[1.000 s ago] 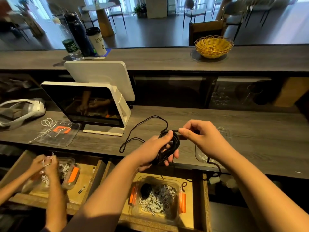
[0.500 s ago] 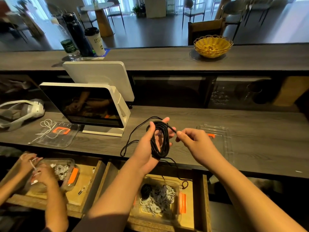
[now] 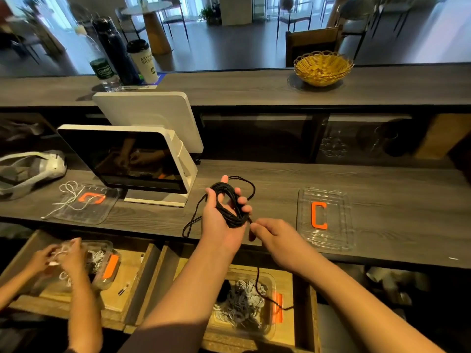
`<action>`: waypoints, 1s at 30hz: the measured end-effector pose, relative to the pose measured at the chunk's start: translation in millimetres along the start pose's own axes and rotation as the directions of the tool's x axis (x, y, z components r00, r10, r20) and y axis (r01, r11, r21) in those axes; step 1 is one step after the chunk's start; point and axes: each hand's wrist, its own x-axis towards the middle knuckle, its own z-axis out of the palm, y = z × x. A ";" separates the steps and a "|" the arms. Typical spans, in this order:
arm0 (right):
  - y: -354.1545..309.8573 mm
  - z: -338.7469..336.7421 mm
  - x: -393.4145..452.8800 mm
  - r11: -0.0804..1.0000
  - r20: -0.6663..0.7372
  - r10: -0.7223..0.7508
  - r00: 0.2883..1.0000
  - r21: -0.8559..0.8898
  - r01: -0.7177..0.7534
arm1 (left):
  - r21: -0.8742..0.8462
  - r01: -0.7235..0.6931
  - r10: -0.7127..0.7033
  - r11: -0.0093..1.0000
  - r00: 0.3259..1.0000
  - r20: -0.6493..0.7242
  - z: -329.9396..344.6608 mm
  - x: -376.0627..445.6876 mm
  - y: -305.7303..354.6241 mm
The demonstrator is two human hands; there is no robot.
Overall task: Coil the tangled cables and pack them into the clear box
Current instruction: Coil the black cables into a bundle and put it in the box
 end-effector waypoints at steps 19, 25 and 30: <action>-25.3 -3.8 -24.1 0.955 0.084 -0.128 0.988 -0.258 0.145 | 0.897 -0.241 0.388 0.371 0.918 0.086 -11.0 14.9 -2.6; -30.0 -27.9 -18.5 0.901 0.007 -0.297 0.955 -0.329 0.283 | 0.945 -0.083 -0.097 0.317 0.988 0.120 -10.4 9.1 9.4; -24.4 -41.7 -7.5 0.917 -0.183 -0.332 0.925 -0.294 0.271 | 0.923 0.101 -0.379 0.371 0.924 0.051 -12.4 -5.8 8.3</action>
